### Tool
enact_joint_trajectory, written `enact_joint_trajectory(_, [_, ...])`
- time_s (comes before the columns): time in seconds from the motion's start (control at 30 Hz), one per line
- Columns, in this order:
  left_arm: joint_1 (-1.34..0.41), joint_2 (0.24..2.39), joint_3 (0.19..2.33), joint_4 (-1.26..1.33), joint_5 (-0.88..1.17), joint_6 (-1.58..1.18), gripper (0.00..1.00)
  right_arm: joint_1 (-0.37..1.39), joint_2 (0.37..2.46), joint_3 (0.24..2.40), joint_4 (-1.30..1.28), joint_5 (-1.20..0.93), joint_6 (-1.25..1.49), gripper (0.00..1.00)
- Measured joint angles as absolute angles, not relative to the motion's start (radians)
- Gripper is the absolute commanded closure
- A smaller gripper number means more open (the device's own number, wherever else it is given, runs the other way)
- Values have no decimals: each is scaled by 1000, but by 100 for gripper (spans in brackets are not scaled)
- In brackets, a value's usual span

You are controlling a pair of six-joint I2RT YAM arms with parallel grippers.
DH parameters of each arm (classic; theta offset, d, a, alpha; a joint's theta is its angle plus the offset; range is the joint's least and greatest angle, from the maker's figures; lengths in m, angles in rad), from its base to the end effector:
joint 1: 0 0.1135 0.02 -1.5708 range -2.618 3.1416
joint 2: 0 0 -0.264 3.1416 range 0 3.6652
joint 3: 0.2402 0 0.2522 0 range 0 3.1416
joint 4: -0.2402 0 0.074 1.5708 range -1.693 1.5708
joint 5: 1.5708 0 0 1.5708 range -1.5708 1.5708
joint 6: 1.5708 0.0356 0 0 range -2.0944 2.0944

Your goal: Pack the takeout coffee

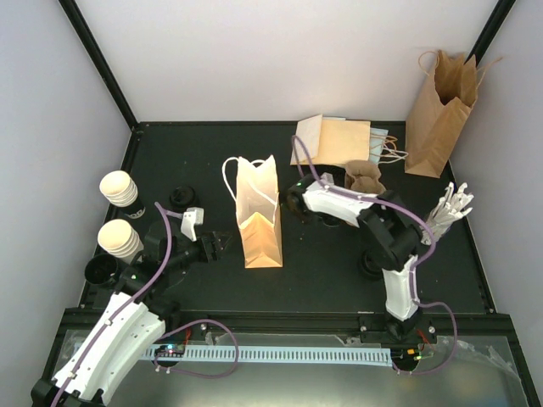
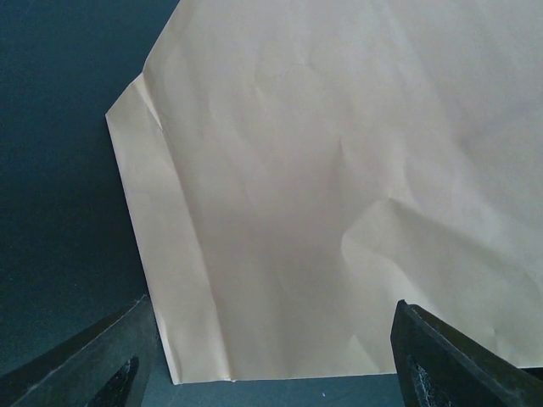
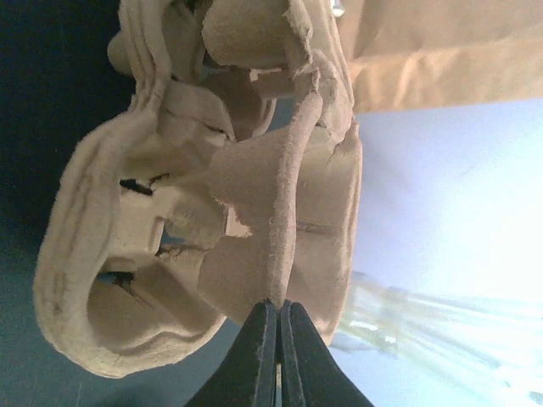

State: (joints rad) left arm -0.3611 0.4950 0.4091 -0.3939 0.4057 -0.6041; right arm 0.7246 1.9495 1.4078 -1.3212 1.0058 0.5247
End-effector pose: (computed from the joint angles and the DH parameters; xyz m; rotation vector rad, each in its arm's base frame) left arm 0.1181 -0.0596 0.2284 0.0058 2.1647 -0.9964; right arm 0.2682 0.1973 0.1948 -0.4427 2.4236 -1.3070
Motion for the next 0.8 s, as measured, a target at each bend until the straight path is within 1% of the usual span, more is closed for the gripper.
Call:
enact_joint_trajectory(0.13, [-361,494,410,-398,405,-601,22,793,2050,1453,-1415,1093,645,99])
enact_joint_trajectory(0.3, [-361,482,421,-419,395,-593,22,796,2065,1482,-1478,1127,711,99])
enact_joint_trajectory(0.63, [-361,475,431,-431,385,-587,22,803,1972,1573,-1503,1146,680,99])
enact_joint_trajectory(0.8, [-361,447,471,-452,362,-583,22,848,1863,1556,-1402,1049,564,99])
